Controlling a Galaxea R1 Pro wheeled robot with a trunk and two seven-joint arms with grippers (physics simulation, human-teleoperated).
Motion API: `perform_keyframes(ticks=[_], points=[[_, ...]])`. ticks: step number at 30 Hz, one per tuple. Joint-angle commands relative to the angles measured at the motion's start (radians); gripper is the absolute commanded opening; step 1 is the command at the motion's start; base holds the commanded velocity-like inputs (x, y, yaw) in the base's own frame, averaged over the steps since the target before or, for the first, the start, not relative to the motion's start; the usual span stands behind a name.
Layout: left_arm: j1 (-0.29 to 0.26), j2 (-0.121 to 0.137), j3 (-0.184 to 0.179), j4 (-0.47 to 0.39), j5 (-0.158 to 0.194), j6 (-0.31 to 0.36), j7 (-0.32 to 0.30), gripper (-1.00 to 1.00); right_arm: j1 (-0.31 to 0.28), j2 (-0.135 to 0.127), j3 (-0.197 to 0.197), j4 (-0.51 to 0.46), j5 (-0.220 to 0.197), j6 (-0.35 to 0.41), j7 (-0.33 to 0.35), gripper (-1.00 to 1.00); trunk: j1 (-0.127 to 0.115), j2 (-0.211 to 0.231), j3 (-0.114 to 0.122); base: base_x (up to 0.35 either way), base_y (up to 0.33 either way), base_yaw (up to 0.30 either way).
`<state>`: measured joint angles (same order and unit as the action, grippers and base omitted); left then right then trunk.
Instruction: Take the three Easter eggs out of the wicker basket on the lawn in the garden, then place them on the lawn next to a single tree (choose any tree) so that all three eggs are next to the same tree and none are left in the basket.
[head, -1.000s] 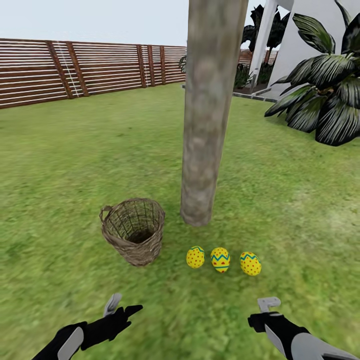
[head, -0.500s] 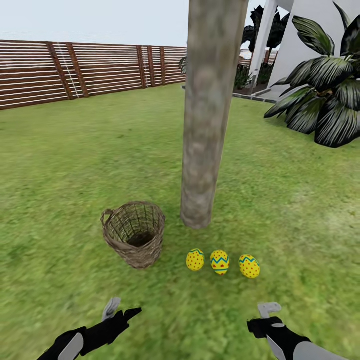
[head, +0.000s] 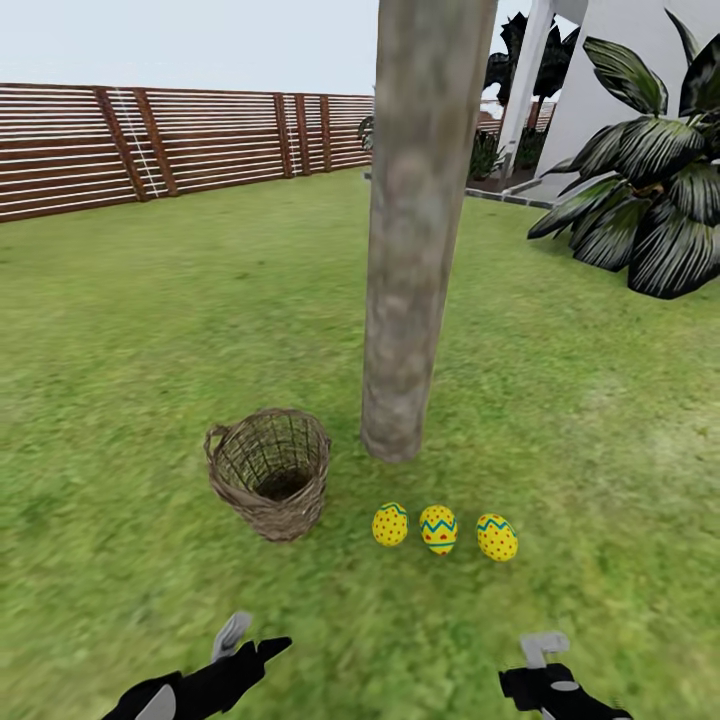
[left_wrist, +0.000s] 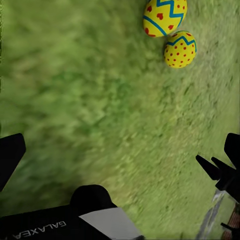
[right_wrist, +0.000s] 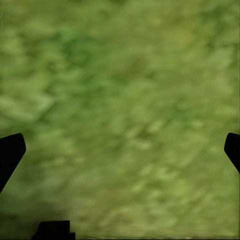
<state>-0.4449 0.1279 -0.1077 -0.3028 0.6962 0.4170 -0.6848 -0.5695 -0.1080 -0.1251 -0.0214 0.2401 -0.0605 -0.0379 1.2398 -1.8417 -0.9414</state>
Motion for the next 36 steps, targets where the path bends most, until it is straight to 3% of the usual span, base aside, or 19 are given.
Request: perform_keyframes(ticks=[1,6,16,19,21,26,36], points=[[0.000,0.001,-0.007,0.003,0.010,0.005,0.000,1.00,0.001,0.000,-0.008,0.001,0.010,-0.004,-0.003,1.00,-0.004,0.007,0.003,0.000,0.000,0.000],[0.000,-0.003,-0.008,0.058,0.011,-0.093,0.001,1.00,0.027,0.000,-0.008,0.002,0.009,-0.005,-0.003,1.00,-0.023,0.042,0.018,0.000,0.000,0.000],[0.000,-0.004,-0.009,0.138,0.011,-0.116,0.004,1.00,0.054,0.001,-0.008,0.003,0.010,-0.015,-0.002,1.00,-0.062,0.112,0.050,0.000,0.000,0.000],[0.000,-0.004,-0.009,0.147,0.011,-0.150,0.033,1.00,0.055,0.001,-0.008,0.003,0.009,-0.017,-0.002,1.00,-0.073,0.133,0.059,0.000,0.000,0.000],[0.000,-0.005,-0.009,0.153,0.012,-0.184,0.090,1.00,0.056,0.001,-0.008,0.003,0.009,-0.018,-0.002,1.00,-0.081,0.147,0.065,0.000,0.000,0.000],[0.000,-0.003,-0.008,0.159,0.012,-0.196,0.128,1.00,0.068,0.002,-0.008,0.008,0.009,-0.018,-0.002,1.00,-0.100,0.182,0.081,0.000,0.000,0.000],[0.000,-0.005,-0.011,0.180,0.011,-0.199,0.138,1.00,0.075,0.002,-0.008,0.011,0.010,-0.042,-0.001,1.00,-0.138,0.252,0.112,0.000,0.000,0.000]])
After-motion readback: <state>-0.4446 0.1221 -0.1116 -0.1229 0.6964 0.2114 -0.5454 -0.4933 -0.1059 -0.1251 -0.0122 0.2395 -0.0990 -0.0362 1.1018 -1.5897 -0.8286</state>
